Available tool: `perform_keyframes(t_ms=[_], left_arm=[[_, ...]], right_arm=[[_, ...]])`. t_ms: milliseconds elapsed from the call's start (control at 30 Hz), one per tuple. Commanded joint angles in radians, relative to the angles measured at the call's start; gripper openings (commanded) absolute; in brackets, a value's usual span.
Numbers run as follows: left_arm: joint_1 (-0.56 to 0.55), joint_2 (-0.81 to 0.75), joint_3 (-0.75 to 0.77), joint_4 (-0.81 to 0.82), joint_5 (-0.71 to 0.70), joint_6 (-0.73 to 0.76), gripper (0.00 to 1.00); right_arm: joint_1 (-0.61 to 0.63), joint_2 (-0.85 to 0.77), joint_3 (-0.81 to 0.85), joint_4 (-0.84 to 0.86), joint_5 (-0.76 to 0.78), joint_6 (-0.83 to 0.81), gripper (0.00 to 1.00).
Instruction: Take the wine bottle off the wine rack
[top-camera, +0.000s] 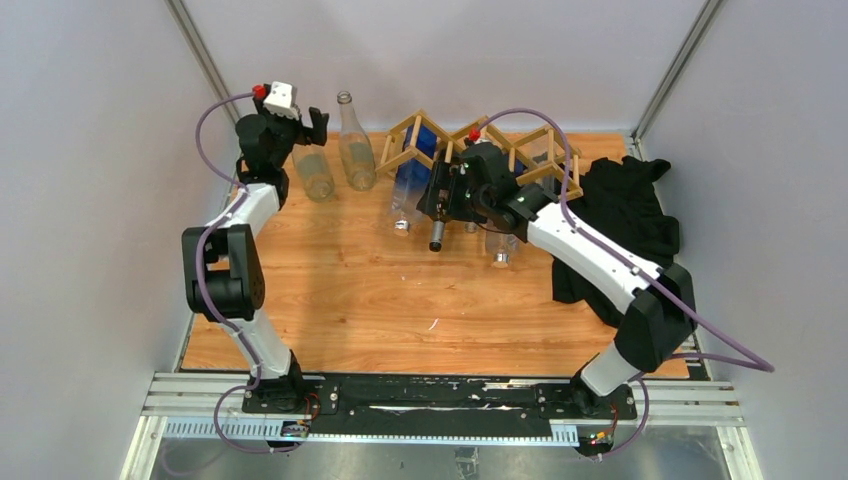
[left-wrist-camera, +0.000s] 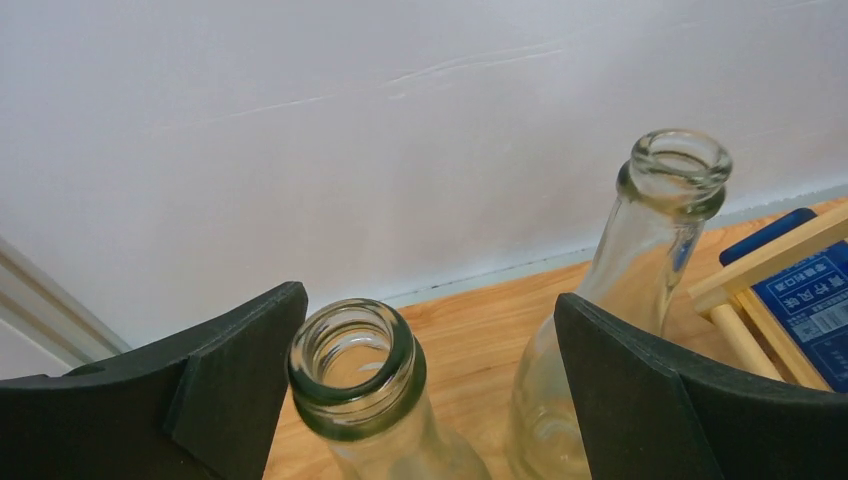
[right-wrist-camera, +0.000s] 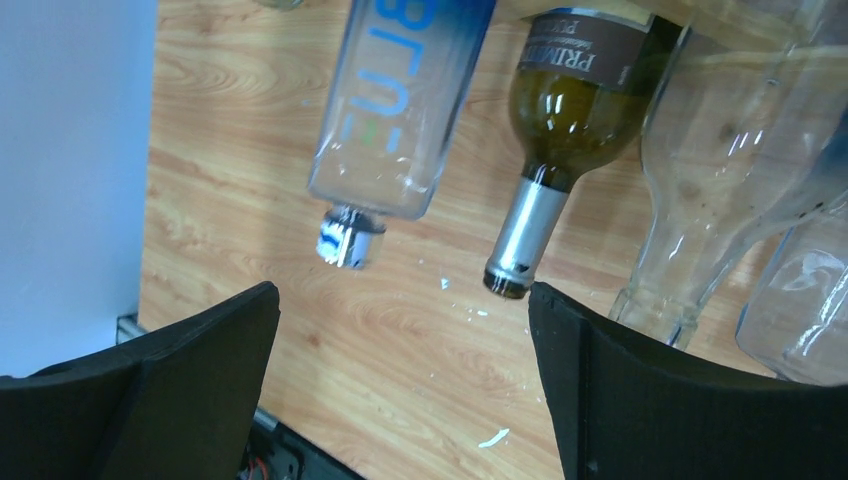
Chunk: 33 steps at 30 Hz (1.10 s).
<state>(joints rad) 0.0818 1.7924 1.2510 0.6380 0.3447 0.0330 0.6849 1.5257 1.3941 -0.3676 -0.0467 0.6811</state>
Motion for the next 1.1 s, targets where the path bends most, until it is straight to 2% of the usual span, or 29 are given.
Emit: perform_keyframes(t_ms=[0, 200, 333, 467, 533, 733, 1067], left_arm=[[0.017, -0.096, -0.003, -0.044, 0.014, 0.014, 1.0], [0.036, -0.237, 0.001, -0.299, 0.005, 0.055, 1.0], [0.068, -0.323, 0.048, -0.563, 0.082, 0.084, 1.0], [0.081, -0.351, 0.162, -0.896, 0.193, 0.158, 1.0], [0.081, -0.37, 0.184, -0.993, 0.23, 0.184, 1.0], [0.081, -0.447, 0.133, -1.096, 0.309, 0.243, 1.0], [0.081, -0.458, 0.146, -1.214, 0.344, 0.281, 1.0]], right_arm=[[0.009, 0.064, 0.045, 0.037, 0.123, 0.062, 0.98], [0.026, 0.153, 0.081, 0.103, 0.175, 0.128, 0.99], [0.031, 0.209, 0.096, 0.159, 0.183, 0.175, 0.99], [0.036, 0.263, 0.111, 0.195, 0.187, 0.222, 0.98], [0.04, 0.286, 0.12, 0.207, 0.2, 0.235, 0.98], [0.043, 0.353, 0.167, 0.213, 0.22, 0.258, 0.97], [0.047, 0.431, 0.217, 0.219, 0.219, 0.301, 0.94]])
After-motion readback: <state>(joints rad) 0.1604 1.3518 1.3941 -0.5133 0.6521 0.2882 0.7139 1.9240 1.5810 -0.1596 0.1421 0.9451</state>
